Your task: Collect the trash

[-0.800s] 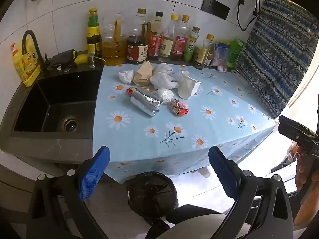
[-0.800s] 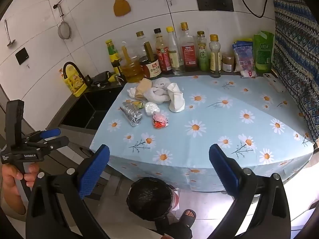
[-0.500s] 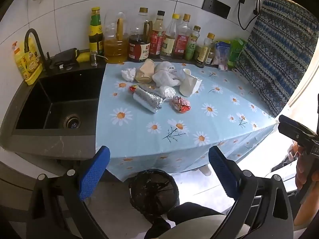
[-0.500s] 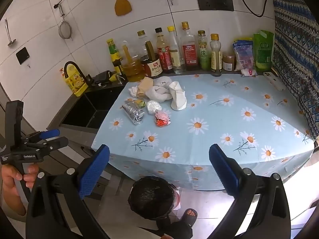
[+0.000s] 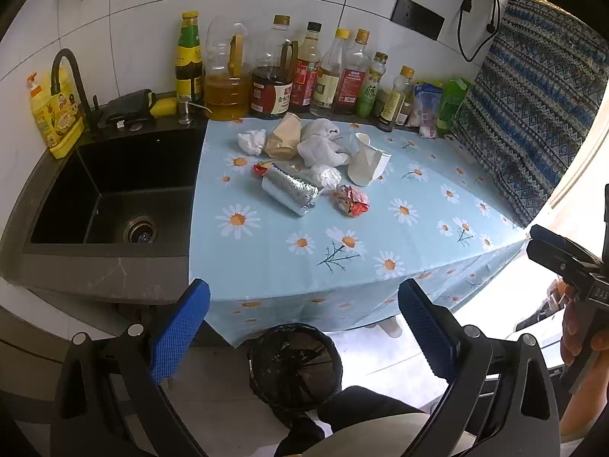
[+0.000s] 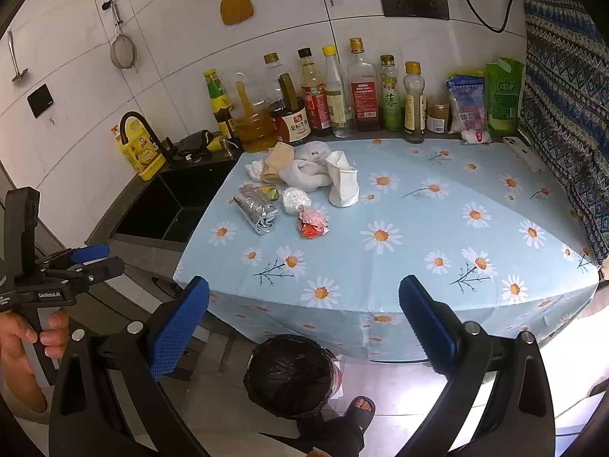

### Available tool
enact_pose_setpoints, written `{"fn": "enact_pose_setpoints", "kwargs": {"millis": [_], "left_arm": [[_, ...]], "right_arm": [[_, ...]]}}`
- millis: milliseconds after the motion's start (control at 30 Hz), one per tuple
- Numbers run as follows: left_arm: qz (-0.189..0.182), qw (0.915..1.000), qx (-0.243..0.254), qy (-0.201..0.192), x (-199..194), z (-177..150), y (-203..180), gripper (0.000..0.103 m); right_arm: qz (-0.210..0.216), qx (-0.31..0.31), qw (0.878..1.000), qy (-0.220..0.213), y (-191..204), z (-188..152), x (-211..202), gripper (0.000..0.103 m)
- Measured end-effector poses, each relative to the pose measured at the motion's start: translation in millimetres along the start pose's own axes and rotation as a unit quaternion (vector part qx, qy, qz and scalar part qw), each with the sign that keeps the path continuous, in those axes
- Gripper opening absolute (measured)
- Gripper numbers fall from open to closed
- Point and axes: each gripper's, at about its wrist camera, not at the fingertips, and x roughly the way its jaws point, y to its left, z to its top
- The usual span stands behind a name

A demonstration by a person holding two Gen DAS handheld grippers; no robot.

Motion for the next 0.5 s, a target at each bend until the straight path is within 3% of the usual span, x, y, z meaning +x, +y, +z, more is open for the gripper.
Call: {"fn": "enact_pose_setpoints", "kwargs": {"millis": [500], "left_arm": [[-0.009, 0.9999, -0.006, 0.002, -0.2, 3.6, 9.3, 0.096]], "right_arm": [[-0.005, -0.005, 1.000, 0.006, 3.6, 1.6, 2.7, 0.099]]}}
